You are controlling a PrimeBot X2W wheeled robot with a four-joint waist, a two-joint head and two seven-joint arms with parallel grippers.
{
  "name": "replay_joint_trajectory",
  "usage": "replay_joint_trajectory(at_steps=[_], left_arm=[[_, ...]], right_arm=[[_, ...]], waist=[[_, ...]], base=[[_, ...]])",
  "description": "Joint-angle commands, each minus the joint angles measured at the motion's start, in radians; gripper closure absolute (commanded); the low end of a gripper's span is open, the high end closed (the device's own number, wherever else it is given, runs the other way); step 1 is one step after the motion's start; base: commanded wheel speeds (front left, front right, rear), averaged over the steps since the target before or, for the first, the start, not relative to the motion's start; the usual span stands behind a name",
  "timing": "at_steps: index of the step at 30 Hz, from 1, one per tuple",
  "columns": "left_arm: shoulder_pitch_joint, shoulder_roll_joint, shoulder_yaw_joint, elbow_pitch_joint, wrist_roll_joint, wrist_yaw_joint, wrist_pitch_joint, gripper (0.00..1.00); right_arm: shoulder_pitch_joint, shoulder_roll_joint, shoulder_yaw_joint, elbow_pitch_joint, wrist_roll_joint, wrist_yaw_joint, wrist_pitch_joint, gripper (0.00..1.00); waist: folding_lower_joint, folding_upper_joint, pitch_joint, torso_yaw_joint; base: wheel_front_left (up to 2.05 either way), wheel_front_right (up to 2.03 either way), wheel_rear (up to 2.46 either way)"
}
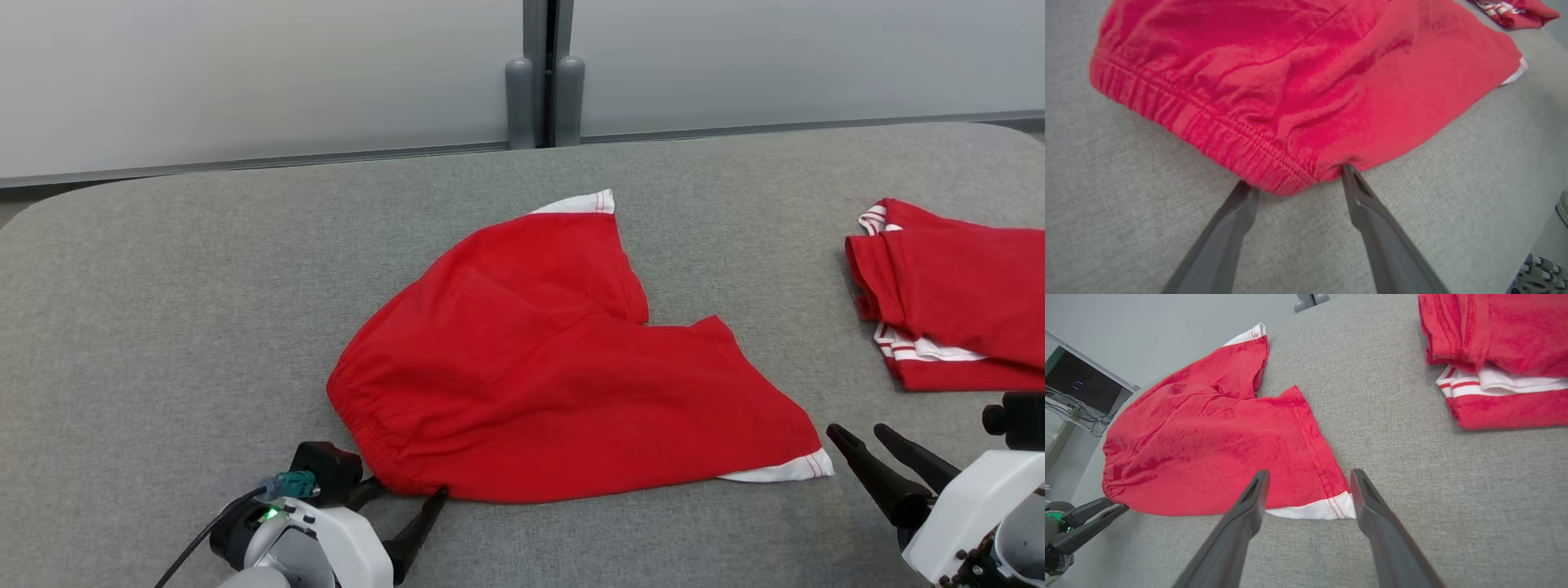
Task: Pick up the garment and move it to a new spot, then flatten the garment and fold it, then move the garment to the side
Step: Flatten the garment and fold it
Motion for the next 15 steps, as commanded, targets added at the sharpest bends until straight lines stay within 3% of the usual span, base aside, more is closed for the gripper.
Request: replay_joint_trajectory(at_steps=[1, 2, 4, 10, 15], left_arm=[[-0.02, -0.001, 0.005, 0.004, -0.006, -0.01, -0.006, 0.17], [-0.021, 0.001, 0.01, 0.002, -0.008, -0.014, -0.012, 0.4], [-0.019, 0.022, 0.013, -0.012, 0.001, -0.006, -0.016, 1.0], [0.015, 0.089, 0.054, -0.15, -0.046, 0.022, 0.004, 1.0], [0.031, 0.17, 0.133, -0.299, -0.109, 0.083, 0.033, 1.0]], right_arm=[[-0.006, 0.004, -0.006, -0.008, -0.007, 0.0, 0.002, 0.0], [-0.005, 0.008, -0.011, -0.01, -0.012, 0.0, 0.003, 0.0], [0.0, 0.015, -0.019, -0.014, -0.02, 0.0, 0.006, 0.0], [0.011, 0.029, -0.034, -0.017, -0.035, 0.0, 0.004, 0.0], [0.008, 0.038, -0.044, -0.018, -0.042, 0.0, 0.008, 0.0]], waist=[[0.0, -0.0001, 0.008, -0.016], [0.0, -0.0001, 0.011, -0.021], [0.0, -0.0001, 0.016, -0.03], [0.0, -0.0001, 0.031, -0.048], [0.0, -0.0001, 0.053, -0.06]], base=[[0.0, 0.0, 0.0], [0.0, 0.0, 0.0], [0.0, 0.0, 0.0], [0.0, 0.0, 0.0], [0.0, 0.0, 0.0]])
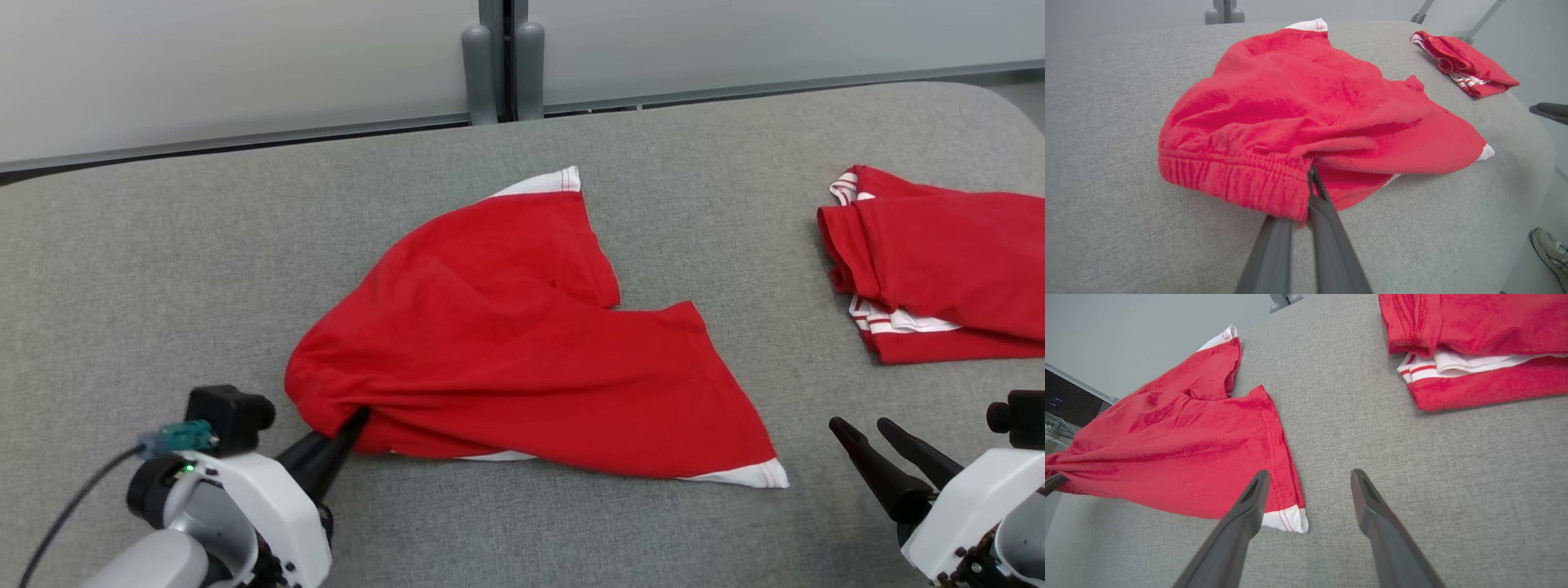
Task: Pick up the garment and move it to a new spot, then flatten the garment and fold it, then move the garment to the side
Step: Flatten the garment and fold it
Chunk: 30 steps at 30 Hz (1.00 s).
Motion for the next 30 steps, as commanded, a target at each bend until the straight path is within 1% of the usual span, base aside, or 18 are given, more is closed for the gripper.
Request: replay_joint_trajectory(at_steps=[1, 4, 7, 12, 13, 16, 17, 18, 20, 22, 27, 30], left_arm=[[-0.005, 0.021, 0.012, -0.01, -0.006, 0.015, 0.016, 1.0], [-0.046, 0.02, 0.046, -0.01, -0.042, 0.022, 0.04, 1.0], [-0.093, 0.0, 0.059, 0.045, -0.07, 0.005, 0.068, 1.0], [-0.187, -0.061, 0.055, 0.19, -0.088, -0.019, 0.111, 1.0], [-0.2, -0.08, 0.051, 0.221, -0.096, -0.026, 0.118, 1.0], [-0.238, -0.118, 0.039, 0.32, -0.087, -0.047, 0.114, 1.0], [-0.246, -0.131, 0.034, 0.347, -0.081, -0.053, 0.106, 0.87], [-0.255, -0.155, 0.026, 0.39, -0.068, -0.071, 0.081, 0.0], [-0.25, -0.169, 0.019, 0.41, -0.055, -0.081, 0.05, 0.0], [-0.231, -0.17, 0.012, 0.409, -0.044, -0.086, 0.024, 0.0], [-0.161, -0.14, -0.002, 0.337, -0.025, -0.074, -0.016, 0.0], [-0.112, -0.121, -0.018, 0.279, -0.017, -0.055, -0.015, 0.0]], right_arm=[[-0.002, 0.002, -0.003, -0.003, -0.009, 0.0, 0.005, 0.0], [-0.017, 0.008, -0.001, -0.005, -0.01, 0.0, 0.006, 0.0], [-0.034, 0.013, 0.008, -0.005, -0.013, 0.0, 0.011, 0.0], [-0.062, 0.016, 0.021, 0.0, -0.015, 0.0, 0.006, 0.0], [-0.066, 0.016, 0.021, 0.002, -0.015, 0.0, 0.004, 0.0], [-0.074, 0.016, 0.023, 0.01, -0.016, 0.0, 0.002, 0.0], [-0.078, 0.017, 0.025, 0.012, -0.017, 0.0, 0.002, 0.0], [-0.077, 0.016, 0.026, 0.017, -0.018, 0.0, 0.003, 0.0], [-0.073, 0.015, 0.025, 0.022, -0.017, 0.0, 0.002, 0.0], [-0.064, 0.017, 0.026, 0.028, -0.017, 0.0, 0.0, 0.0], [-0.044, 0.026, 0.026, 0.037, -0.013, 0.0, -0.004, 0.0], [-0.039, 0.032, 0.028, 0.038, -0.016, 0.0, -0.004, 0.0]], waist=[[0.0, -0.0001, 0.011, -0.006], [0.0, -0.0001, 0.03, -0.012], [0.0, -0.0001, 0.053, -0.019], [0.0, -0.0001, 0.09, -0.03], [0.0, -0.0001, 0.094, -0.029], [0.0, -0.0001, 0.1, -0.025], [0.0, -0.0001, 0.098, -0.021], [0.0, -0.0001, 0.086, -0.009], [0.0, -0.0001, 0.068, 0.005], [0.0, -0.0001, 0.047, 0.021], [0.0, -0.0001, 0.001, 0.054], [0.0, -0.0001, -0.007, 0.067]], base=[[0.0, 0.0, 0.0], [0.0, 0.0, 0.0], [0.0, 0.0, 0.0], [0.0, 0.0, 0.0], [0.0, 0.0, 0.0], [0.0, 0.0, 0.0], [0.0, 0.0, 0.0], [0.0, 0.0, 0.0], [0.0, 0.0, 0.0], [0.0, 0.0, 0.0], [0.0, 0.0, 0.0], [0.0, 0.0, 0.0]])
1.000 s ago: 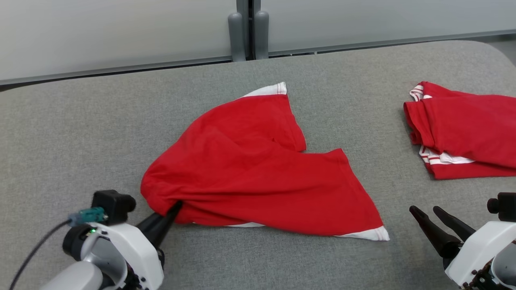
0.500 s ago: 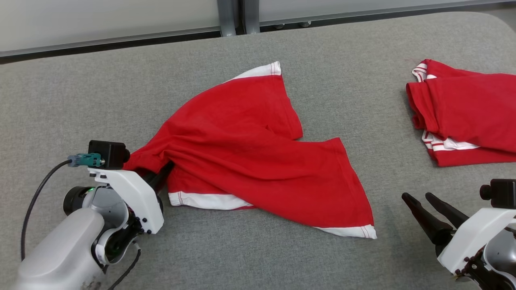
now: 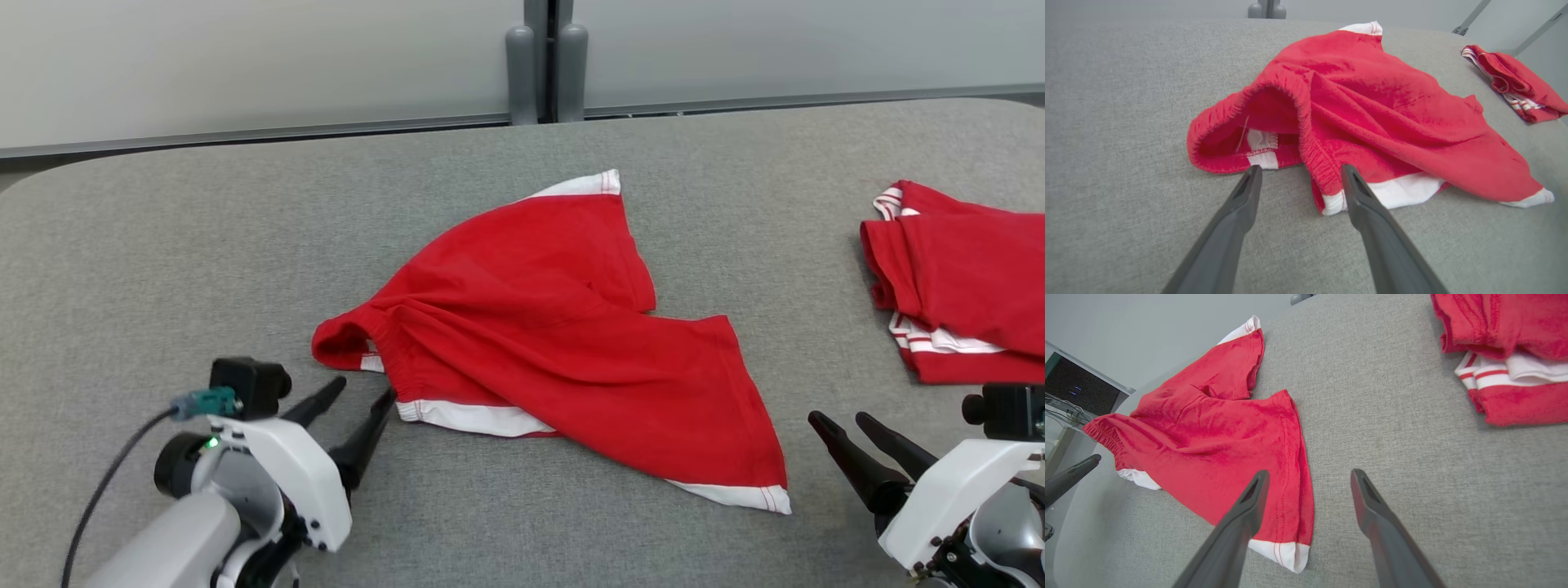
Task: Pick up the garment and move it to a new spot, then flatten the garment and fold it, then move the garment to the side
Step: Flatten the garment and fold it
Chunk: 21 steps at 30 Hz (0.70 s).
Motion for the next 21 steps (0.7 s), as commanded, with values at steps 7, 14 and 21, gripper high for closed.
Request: replay_joint_trajectory(at_steps=[7, 14, 21], left_arm=[[0.022, -0.004, -0.043, -0.045, 0.027, 0.011, 0.015, 0.0], [-0.019, -0.043, -0.066, 0.024, 0.04, -0.016, 0.028, 0.11], [-0.011, -0.035, -0.082, 0.044, 0.041, -0.011, 0.049, 1.0]], right_arm=[[-0.014, 0.0, 0.013, -0.003, -0.006, 0.0, 0.0, 0.0], [-0.025, -0.003, 0.021, 0.003, -0.006, 0.0, -0.005, 0.0], [-0.012, -0.004, 0.02, 0.012, -0.001, 0.0, -0.015, 0.0]], waist=[[0.0, 0.0, 0.008, 0.004], [0.0, 0.0, 0.016, -0.025], [0.0, 0.0, 0.005, -0.045]], base=[[0.0, 0.0, 0.0], [0.0, 0.0, 0.0], [0.0, 0.0, 0.0]])
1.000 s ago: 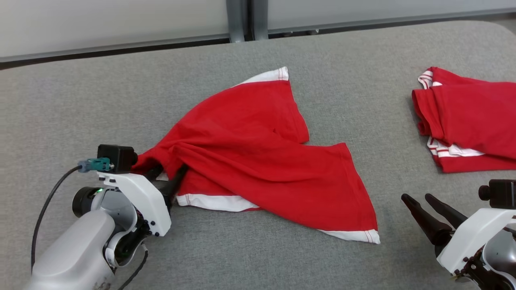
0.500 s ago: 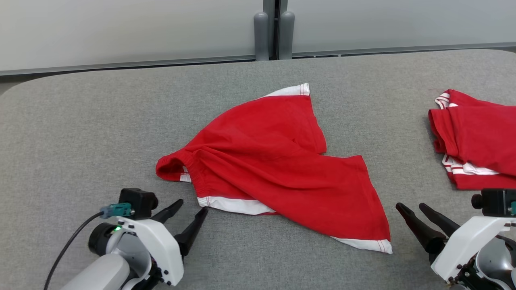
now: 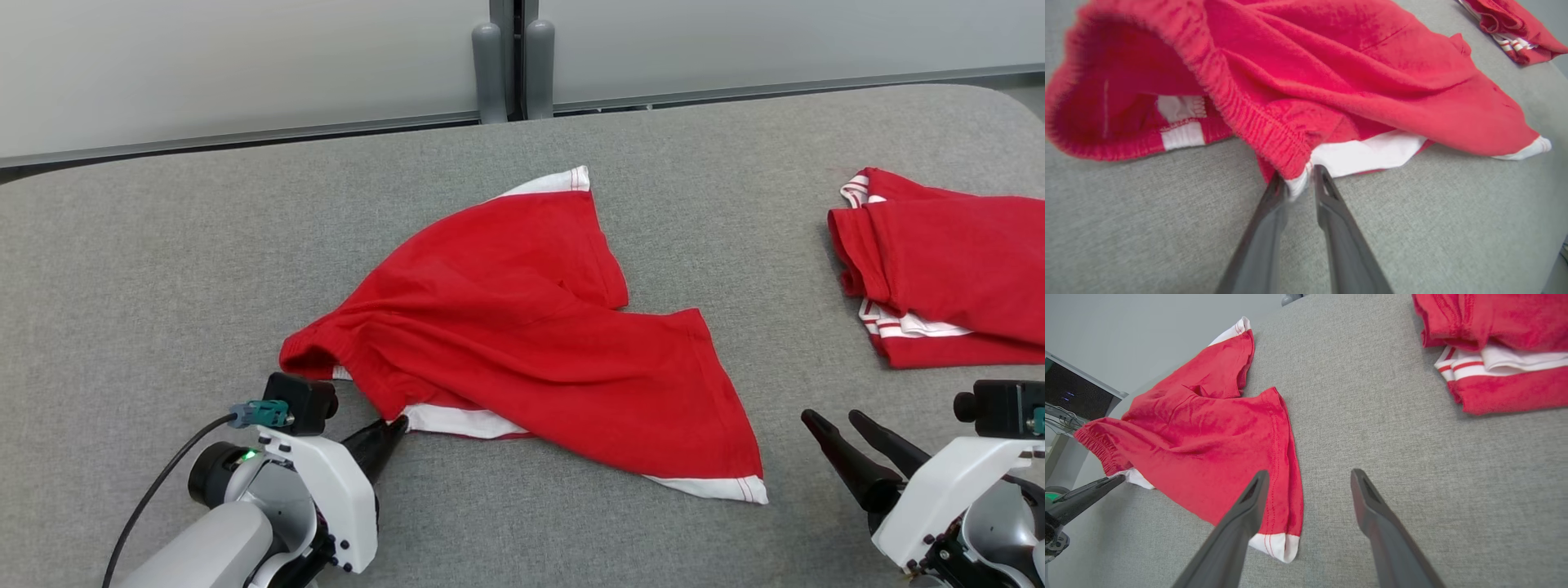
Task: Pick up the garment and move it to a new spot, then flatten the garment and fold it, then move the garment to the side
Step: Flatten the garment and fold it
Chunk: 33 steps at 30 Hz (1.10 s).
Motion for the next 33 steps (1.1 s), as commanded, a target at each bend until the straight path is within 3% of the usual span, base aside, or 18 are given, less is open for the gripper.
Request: replay_joint_trajectory(at_steps=[1, 9, 17, 20, 21, 22, 23, 27, 33], left_arm=[[0.01, 0.011, -0.002, -0.008, -0.003, 0.005, 0.004, 1.0], [0.086, 0.11, 0.012, -0.171, -0.042, 0.038, 0.051, 1.0], [0.188, 0.275, -0.003, -0.395, -0.133, 0.076, 0.217, 1.0], [0.207, 0.299, -0.007, -0.414, -0.146, 0.09, 0.238, 1.0], [0.216, 0.304, -0.013, -0.408, -0.149, 0.097, 0.248, 0.94], [0.221, 0.307, -0.017, -0.402, -0.146, 0.1, 0.25, 0.61], [0.219, 0.306, -0.015, -0.395, -0.135, 0.106, 0.239, 0.0], [0.236, 0.294, 0.001, -0.397, -0.133, 0.117, 0.192, 0.0], [0.267, 0.345, 0.037, -0.45, -0.115, 0.166, 0.134, 0.0]], right_arm=[[0.006, -0.005, -0.004, 0.002, -0.001, 0.0, -0.005, 0.0], [0.034, -0.007, -0.019, 0.008, 0.001, 0.0, -0.006, 0.0], [0.034, -0.006, -0.03, -0.001, -0.006, 0.0, 0.008, 0.0], [0.032, -0.008, -0.033, -0.002, -0.008, 0.0, 0.013, 0.0], [0.033, -0.007, -0.034, -0.002, -0.009, 0.0, 0.014, 0.0], [0.034, -0.007, -0.035, -0.002, -0.009, 0.0, 0.015, 0.0], [0.035, -0.006, -0.036, -0.001, -0.01, 0.0, 0.015, 0.0], [0.048, -0.002, -0.047, -0.002, -0.014, 0.0, 0.005, 0.0], [0.057, 0.003, -0.064, -0.037, -0.024, 0.0, -0.036, 0.0]], waist=[[0.0, -0.0001, -0.004, 0.002], [0.0, -0.0001, -0.037, 0.061], [0.0, -0.0001, -0.045, 0.097], [0.0, -0.0001, -0.042, 0.099], [0.0, -0.0001, -0.043, 0.099], [0.0, -0.0001, -0.044, 0.098], [0.0, -0.0001, -0.045, 0.098], [0.0, -0.0001, -0.061, 0.106], [0.0, -0.0001, -0.095, 0.121]], base=[[0.0, 0.0, 0.0], [0.0, 0.0, 0.0], [0.0, 0.0, 0.0], [0.0, 0.0, 0.0], [0.0, 0.0, 0.0], [0.0, 0.0, 0.0], [0.0, 0.0, 0.0], [0.0, 0.0, 0.0], [0.0, 0.0, 0.0]])
